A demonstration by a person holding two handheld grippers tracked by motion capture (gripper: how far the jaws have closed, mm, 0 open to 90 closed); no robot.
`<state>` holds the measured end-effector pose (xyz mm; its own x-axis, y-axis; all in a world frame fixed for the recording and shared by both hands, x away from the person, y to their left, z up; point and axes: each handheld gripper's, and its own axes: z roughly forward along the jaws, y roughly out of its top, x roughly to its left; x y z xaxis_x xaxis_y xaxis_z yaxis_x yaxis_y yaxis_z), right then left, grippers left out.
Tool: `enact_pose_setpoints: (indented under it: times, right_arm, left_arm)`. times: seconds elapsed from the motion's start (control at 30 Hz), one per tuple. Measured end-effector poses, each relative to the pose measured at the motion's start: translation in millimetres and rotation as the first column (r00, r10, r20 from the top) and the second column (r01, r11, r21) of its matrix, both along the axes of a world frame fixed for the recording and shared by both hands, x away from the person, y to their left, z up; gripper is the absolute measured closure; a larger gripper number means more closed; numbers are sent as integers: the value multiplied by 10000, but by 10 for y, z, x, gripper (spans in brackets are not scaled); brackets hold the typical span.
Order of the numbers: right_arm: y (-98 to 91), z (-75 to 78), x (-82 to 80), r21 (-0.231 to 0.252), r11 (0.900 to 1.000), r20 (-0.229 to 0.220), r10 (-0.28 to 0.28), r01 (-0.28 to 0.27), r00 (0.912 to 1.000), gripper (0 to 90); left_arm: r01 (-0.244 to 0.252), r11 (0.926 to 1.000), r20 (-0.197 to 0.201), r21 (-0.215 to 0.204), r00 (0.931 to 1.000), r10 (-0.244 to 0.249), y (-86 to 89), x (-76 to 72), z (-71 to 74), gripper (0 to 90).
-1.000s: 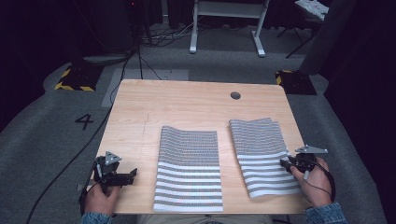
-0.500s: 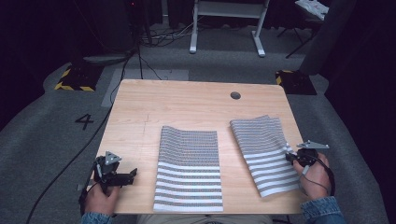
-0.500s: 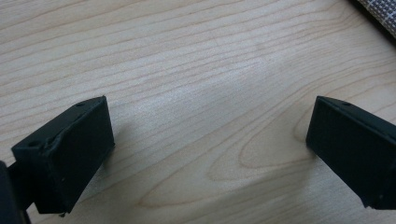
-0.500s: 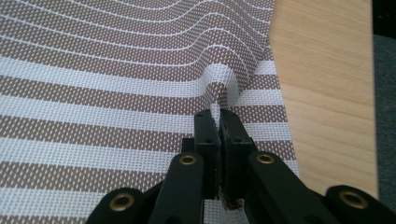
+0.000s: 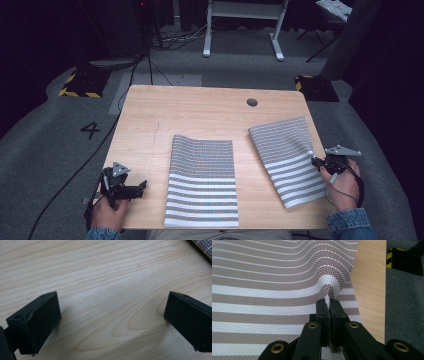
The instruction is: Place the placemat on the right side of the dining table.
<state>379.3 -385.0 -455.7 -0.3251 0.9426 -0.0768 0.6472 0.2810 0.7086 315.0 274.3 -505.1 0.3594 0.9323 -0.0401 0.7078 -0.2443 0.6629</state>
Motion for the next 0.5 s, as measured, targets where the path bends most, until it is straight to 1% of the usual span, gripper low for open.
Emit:
enact_pose_setpoints:
  times: [0.1, 0.27, 0.3, 0.4, 0.5]
  right_arm:
    - [48, 167, -51, -120, 9995, 235, 292, -289, 9993, 874]
    - [155, 414, -159, -85, 9976, 620, 696, -692, 9957, 871]
    - [178, 447, -177, 13, 9972, 694, 752, -754, 9948, 871]
    - [275, 587, -245, -140, 9947, 923, 1026, -1017, 9904, 869]
    - [425, 702, -314, -127, 9903, 1034, 1391, -1385, 9849, 865]
  left_arm:
    - [28, 10000, 5, -4, 10000, -28, 2, 1, 0, 9]
    - [5, 10000, -4, 2, 10000, -5, 0, 0, 0, 9]
    - [35, 10000, 1, -9, 10000, -35, 2, 1, 0, 9]
    - [24, 10000, -3, 9, 10000, -24, 1, 1, 0, 9]
    - [32, 10000, 3, -10, 10000, -32, 2, 1, 0, 9]
